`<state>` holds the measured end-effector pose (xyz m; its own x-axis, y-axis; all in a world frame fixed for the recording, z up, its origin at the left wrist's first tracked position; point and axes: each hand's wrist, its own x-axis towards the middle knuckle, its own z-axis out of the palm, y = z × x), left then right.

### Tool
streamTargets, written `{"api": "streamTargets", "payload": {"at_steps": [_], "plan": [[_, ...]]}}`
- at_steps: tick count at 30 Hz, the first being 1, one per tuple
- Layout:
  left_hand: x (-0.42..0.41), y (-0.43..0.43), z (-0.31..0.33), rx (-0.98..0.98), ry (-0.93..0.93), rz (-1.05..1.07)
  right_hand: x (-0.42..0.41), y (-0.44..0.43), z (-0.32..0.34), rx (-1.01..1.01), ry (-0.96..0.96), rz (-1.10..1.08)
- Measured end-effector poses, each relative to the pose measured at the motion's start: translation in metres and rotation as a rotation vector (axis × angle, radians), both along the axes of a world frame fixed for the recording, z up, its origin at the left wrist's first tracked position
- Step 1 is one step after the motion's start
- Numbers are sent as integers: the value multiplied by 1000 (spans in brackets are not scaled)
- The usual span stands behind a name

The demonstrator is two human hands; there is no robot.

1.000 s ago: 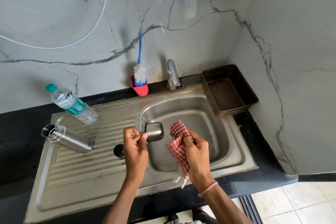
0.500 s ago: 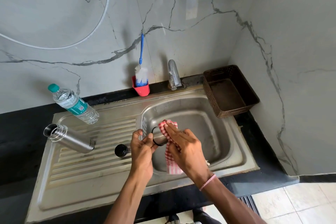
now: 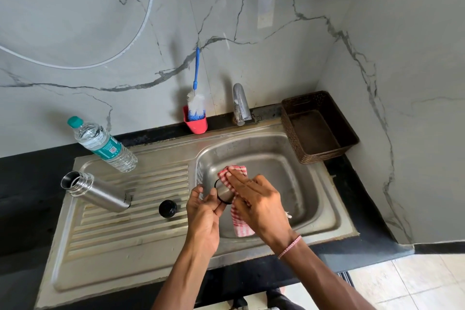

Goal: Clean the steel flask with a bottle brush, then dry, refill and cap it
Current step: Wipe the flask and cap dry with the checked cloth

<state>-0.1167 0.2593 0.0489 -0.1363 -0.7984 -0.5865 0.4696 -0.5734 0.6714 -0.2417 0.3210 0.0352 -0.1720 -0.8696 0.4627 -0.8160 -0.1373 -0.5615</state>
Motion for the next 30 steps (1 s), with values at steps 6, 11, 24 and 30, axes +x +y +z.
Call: {"api": "streamTargets", "payload": {"at_steps": [6, 11, 24, 30], "plan": [[13, -5, 0, 59, 25, 70, -18, 30, -23, 98, -8, 15], [17, 0, 1, 64, 93, 44, -23, 41, -9, 9, -129, -96], [7, 4, 8, 33, 148, -59, 12, 37, 6, -98, 84, 91], [7, 6, 1, -181, -180, -260, -5, 27, 21, 4, 288, 147]]}}
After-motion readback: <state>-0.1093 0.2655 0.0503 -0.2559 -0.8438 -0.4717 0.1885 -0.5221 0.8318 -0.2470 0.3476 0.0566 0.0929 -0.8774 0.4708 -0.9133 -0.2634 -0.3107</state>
